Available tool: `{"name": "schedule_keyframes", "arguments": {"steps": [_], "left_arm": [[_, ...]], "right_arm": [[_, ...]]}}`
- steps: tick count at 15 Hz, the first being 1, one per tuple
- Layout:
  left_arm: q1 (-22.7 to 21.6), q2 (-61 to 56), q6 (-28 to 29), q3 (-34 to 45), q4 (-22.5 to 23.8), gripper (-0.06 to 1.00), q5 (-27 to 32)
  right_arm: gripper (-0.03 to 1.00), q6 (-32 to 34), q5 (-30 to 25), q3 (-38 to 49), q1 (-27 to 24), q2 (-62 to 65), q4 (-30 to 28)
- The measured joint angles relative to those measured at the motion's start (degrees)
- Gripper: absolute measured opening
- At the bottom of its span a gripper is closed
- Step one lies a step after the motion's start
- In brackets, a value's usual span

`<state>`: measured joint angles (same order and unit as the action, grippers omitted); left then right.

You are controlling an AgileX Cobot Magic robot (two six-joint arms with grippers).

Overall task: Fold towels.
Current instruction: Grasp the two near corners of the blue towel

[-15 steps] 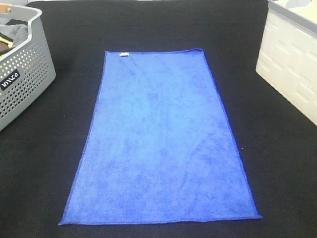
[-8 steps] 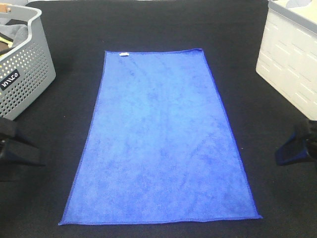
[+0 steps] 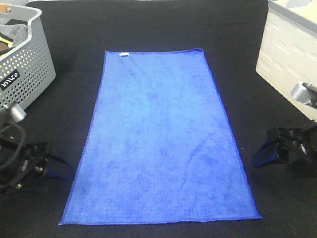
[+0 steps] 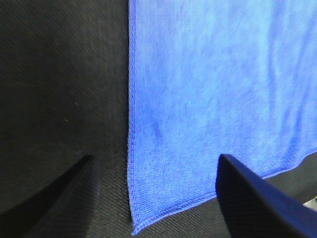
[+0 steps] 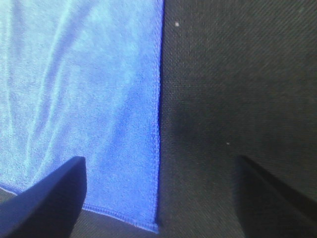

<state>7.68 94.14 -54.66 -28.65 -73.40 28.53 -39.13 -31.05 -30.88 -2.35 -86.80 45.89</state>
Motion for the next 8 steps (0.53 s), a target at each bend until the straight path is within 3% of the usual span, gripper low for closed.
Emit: {"name": "schedule_keyframes", "arguments": {"steps": [3,8], "left_arm": [[3.7,6.3,-5.2,0.0,-8.1,0.64,-2.8],[3.7,12.5,-18.4,-0.3,-22.6,0.64,4.6]], "right_arm": [[0.75,-4.7,0.1,-0.1,0.9,-7.8,5.4],[0.72,-5.7,6.1,-1.2,12.3,-13.9,12.9]]}}
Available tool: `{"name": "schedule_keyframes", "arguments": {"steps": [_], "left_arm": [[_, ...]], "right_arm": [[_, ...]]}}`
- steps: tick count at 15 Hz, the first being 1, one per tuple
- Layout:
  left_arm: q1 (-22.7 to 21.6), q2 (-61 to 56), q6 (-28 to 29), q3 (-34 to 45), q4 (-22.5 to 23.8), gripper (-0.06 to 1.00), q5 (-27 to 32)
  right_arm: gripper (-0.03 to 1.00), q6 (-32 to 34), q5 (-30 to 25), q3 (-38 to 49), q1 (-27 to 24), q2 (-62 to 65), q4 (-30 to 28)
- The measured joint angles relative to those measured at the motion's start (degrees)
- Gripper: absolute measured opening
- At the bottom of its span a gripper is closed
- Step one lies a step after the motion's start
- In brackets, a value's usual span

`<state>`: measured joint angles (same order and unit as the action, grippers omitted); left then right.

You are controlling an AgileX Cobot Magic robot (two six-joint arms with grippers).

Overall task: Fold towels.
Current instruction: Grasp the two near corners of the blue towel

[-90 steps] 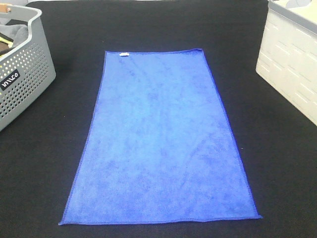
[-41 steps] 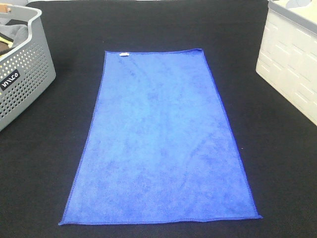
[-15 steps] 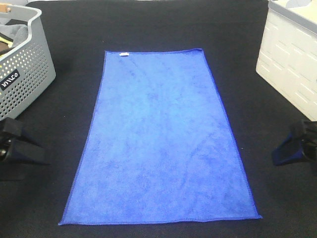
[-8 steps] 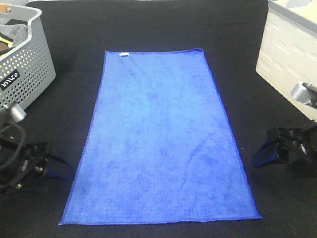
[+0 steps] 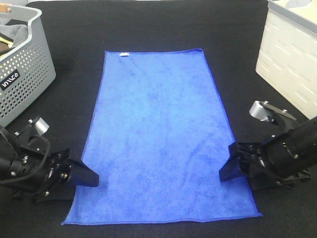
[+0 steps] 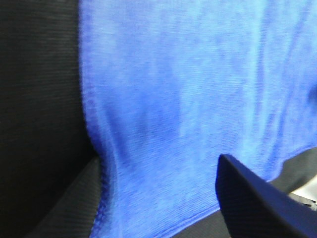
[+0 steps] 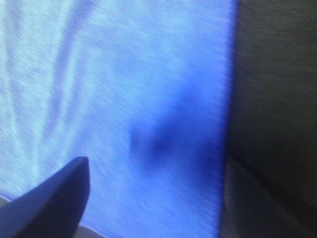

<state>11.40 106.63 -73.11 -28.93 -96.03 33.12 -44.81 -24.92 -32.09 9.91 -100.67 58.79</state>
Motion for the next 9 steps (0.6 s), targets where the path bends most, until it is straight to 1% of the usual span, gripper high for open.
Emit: {"name": "schedule_keyframes", "arguments": {"steps": [1,2,3,4,5,6,7,8,9], "left_arm": [[0.0,1.1,-1.5,-0.3,-1.4,0.63,1.5],[0.0,2.0,-2.1,-0.9,-1.7,0.61,2.5],[0.0,2.8,-2.3,-1.5,-1.8,0.56,2.7],[0.0,3.3,-2.3,-1.9,-1.8,0.47,2.5],[0.0,3.6,-2.3,-1.9,-1.7,0.35,1.9],[0.0,3.8,-2.3,-1.9,-1.7,0.17,0.9],[0.0,3.8,-2.3,-1.9,-1.4,0.05,0.7],[0.0,3.8,-2.3,-1.9,-1.0,0.01,0.7],[0.0,3.4,-2.2,-1.9,-0.3,0.00,0.7]], "right_arm": [[0.69,-0.3,1.1,-0.2,1.7,-0.7,2.3],[0.62,-0.7,2.1,-0.3,2.7,-1.3,3.9],[0.56,-0.7,2.6,-0.3,3.2,-1.6,4.9],[0.44,-0.7,3.1,-0.3,3.3,-1.8,5.4],[0.34,-0.7,3.7,-0.3,3.5,-2.1,5.4],[0.18,-0.7,4.3,-0.2,3.6,-2.3,5.7],[0.07,-0.6,4.3,-0.2,3.6,-2.3,5.7],[0.00,-0.5,4.4,-0.1,3.6,-2.1,5.8],[0.00,0.3,4.5,0.0,3.7,-1.5,5.6]]}}
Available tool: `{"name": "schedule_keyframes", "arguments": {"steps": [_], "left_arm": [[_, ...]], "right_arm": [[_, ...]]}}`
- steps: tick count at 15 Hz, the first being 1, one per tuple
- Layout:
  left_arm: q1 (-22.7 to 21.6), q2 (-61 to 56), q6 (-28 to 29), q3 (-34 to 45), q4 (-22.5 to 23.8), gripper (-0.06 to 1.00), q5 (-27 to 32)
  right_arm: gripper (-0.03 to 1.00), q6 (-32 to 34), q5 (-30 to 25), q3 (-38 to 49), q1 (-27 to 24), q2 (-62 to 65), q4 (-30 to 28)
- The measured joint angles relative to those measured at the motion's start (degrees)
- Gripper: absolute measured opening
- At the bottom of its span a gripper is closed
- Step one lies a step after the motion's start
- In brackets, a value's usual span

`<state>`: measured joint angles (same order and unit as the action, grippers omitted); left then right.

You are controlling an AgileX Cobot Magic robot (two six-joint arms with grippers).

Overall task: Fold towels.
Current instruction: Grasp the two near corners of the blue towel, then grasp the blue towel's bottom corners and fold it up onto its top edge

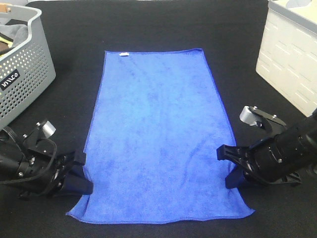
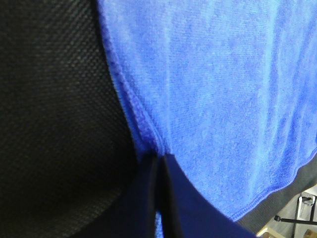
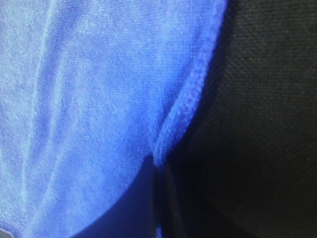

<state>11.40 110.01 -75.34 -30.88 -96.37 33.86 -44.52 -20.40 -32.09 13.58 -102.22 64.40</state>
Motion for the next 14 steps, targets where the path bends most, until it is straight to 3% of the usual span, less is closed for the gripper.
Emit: {"name": "schedule_keyframes", "arguments": {"steps": [4,7,9,11,14], "left_arm": [[0.0,-5.4,6.2,0.0,8.0,0.00,0.0],[0.0,-12.0,19.2,0.2,22.6,0.00,0.1],[0.0,-18.3,26.0,3.4,28.7,0.00,0.2],[0.0,-23.5,27.2,7.5,29.2,0.00,0.7],[0.0,-31.3,28.9,12.5,29.4,0.00,2.3]], "right_arm": [[0.00,5.6,-2.9,0.7,0.1,4.0,-5.6],[0.00,12.6,-6.4,0.7,0.1,9.1,-12.1],[0.00,16.2,-10.4,0.7,0.1,12.0,-16.2],[0.00,17.3,-14.3,1.9,0.1,15.8,-17.2],[0.00,18.3,-14.9,8.8,0.1,22.4,-16.8]]}}
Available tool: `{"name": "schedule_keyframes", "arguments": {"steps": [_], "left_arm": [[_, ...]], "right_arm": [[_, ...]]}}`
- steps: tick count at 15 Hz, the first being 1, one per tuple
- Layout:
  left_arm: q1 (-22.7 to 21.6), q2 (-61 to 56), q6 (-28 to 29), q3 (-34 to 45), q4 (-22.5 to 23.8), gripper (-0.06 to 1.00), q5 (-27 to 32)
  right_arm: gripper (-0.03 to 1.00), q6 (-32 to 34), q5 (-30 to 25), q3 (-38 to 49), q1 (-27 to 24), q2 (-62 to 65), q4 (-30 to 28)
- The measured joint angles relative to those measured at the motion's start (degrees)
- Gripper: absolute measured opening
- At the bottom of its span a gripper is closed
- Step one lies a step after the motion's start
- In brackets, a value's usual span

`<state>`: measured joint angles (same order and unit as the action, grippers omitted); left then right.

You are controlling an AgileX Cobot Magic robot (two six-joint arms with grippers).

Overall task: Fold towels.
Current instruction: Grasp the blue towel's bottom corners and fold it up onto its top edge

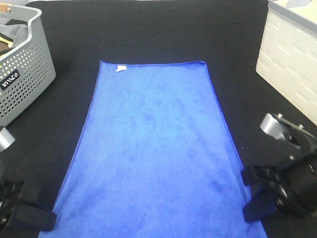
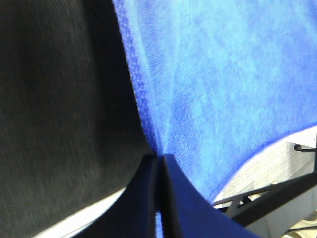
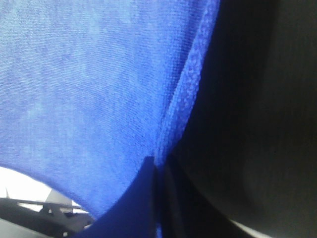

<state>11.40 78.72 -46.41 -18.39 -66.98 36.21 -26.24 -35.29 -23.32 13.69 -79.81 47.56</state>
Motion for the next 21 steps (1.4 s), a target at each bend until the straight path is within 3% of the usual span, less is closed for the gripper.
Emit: {"name": "schedule_keyframes", "arguments": {"steps": [5,9,12,17,21], "left_arm": [[0.0,-7.9,3.3,4.6,1.4,0.00,1.2],[0.0,-8.4,5.6,2.1,2.0,0.00,-2.2],[0.0,-2.9,5.6,-6.9,2.0,0.00,-4.4],[-0.5,15.6,5.6,-27.1,3.4,0.00,-6.1],[-2.6,31.3,5.6,-46.8,4.8,0.00,-6.9]], "right_arm": [[0.00,0.5,-0.3,5.8,0.0,6.7,1.4],[0.00,1.4,0.3,0.3,0.0,6.6,1.3],[0.00,1.5,0.6,-10.4,0.0,-0.2,-0.5],[0.00,1.5,-1.0,-32.0,-0.3,-17.9,-1.3],[0.00,1.8,-6.1,-53.7,-5.8,-33.6,-1.7]]}}
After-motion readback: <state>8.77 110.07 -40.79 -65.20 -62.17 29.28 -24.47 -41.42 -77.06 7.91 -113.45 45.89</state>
